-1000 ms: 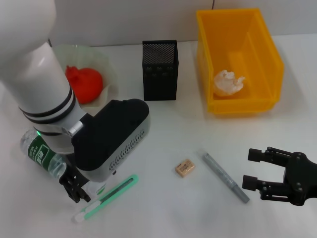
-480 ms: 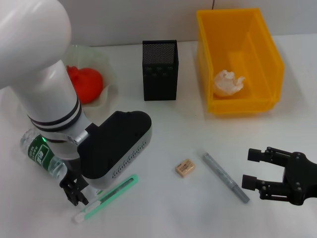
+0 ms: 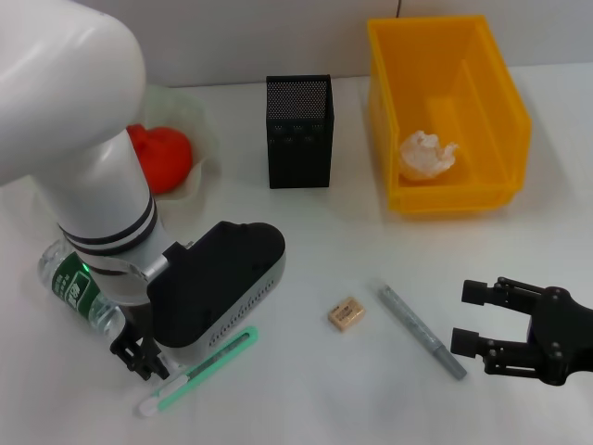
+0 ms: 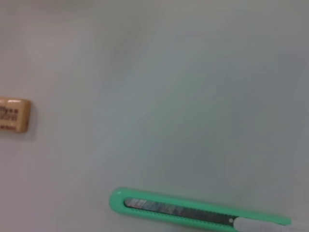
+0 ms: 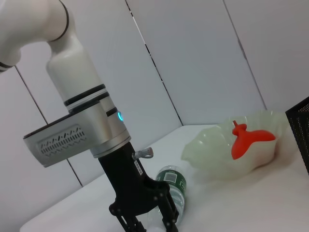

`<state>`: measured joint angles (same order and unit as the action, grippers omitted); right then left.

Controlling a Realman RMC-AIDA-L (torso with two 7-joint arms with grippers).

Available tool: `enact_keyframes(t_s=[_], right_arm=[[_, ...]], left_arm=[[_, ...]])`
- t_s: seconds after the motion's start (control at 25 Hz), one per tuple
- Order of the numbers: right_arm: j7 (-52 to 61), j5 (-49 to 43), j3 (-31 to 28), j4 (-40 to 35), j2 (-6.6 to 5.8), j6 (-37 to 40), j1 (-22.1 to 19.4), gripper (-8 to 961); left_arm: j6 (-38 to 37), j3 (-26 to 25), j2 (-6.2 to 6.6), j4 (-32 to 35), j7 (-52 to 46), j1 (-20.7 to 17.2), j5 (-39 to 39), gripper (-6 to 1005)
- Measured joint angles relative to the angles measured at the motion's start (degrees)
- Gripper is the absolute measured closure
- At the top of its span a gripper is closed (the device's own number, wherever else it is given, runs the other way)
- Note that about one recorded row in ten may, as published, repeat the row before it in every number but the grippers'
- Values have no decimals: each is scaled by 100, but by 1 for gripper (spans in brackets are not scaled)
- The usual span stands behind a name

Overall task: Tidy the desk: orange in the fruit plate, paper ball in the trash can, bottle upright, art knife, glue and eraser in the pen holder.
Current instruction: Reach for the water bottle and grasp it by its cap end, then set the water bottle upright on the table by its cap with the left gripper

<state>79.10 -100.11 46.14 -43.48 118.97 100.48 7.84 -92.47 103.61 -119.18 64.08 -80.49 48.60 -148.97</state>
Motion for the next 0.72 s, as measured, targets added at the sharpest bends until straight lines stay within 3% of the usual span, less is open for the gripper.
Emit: enact_keyframes(t_s=[0.6,0.72], right_arm=[[-11,1,0,60,-6,-14,33,125],[-11,1,0,59,-6,-14,39,125]], left_arm=[[-261,127,1,311,-83,-2,-56,565],[-694,-125,1,795,-202,-40,2,565]])
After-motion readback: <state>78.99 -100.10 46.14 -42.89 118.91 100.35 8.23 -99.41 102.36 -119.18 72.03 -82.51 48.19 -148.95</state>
